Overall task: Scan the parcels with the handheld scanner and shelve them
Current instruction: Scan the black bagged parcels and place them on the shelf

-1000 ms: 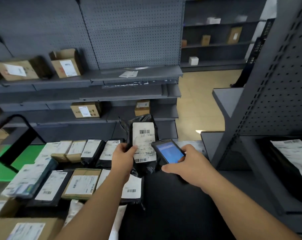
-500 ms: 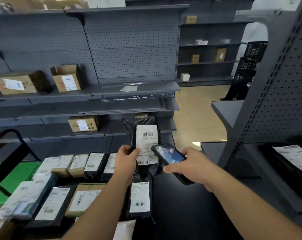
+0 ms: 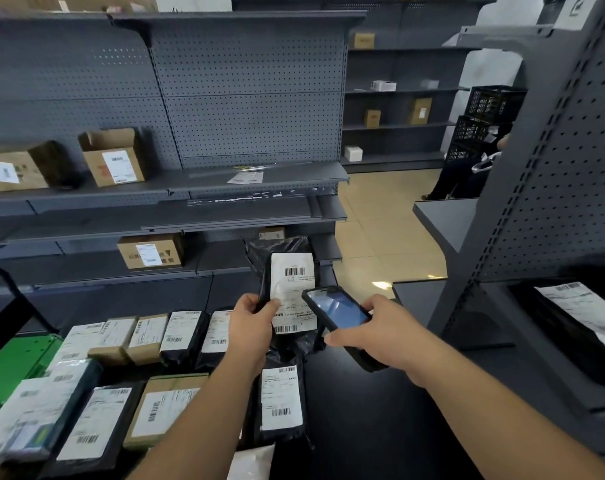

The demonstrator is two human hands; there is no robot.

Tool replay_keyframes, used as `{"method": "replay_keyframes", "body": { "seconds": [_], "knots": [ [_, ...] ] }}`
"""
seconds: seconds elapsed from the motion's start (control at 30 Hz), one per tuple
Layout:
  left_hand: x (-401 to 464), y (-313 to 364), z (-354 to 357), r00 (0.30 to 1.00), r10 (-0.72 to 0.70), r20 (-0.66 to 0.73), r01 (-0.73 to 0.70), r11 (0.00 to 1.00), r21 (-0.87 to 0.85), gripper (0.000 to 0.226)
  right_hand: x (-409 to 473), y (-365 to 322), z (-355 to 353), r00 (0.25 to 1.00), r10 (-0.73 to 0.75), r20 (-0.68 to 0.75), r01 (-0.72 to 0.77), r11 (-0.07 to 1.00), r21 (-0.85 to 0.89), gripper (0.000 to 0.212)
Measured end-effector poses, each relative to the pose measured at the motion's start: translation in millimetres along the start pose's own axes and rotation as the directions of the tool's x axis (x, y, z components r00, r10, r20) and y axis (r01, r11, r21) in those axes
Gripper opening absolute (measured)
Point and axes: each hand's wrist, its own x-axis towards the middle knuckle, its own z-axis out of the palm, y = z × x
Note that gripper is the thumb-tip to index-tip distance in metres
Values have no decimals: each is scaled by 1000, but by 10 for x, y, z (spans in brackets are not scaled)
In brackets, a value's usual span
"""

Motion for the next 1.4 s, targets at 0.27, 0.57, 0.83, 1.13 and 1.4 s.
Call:
{"method": "replay_keyframes", "body": {
  "seconds": [0.27,0.57,0.83,1.13,1.4],
  "knots": [
    [-41,-2,320,991,-58,117,60,998,-10,17,-124,139,-162,979,48,-200,-31,996,87,79],
    [-337,15,1242,920,-103,379,99,995,30,16,-506,603,-657,864,172,-472,-85,976,201,96],
    [-1075,174,2291,803,-103,588,118,993,13,17,-1054,1311,-1301,711,294,-638,-82,937,340,100],
    [-2387,135,3707,637,-85,766,89,995,37,20,-2039,2348,-2182,509,430,-746,-47,879,475,87],
    [-3729,-232,4755,475,-157,866,106,987,121,10,-3054,3339,-2833,298,538,-788,-71,836,544,96]
  ]
}}
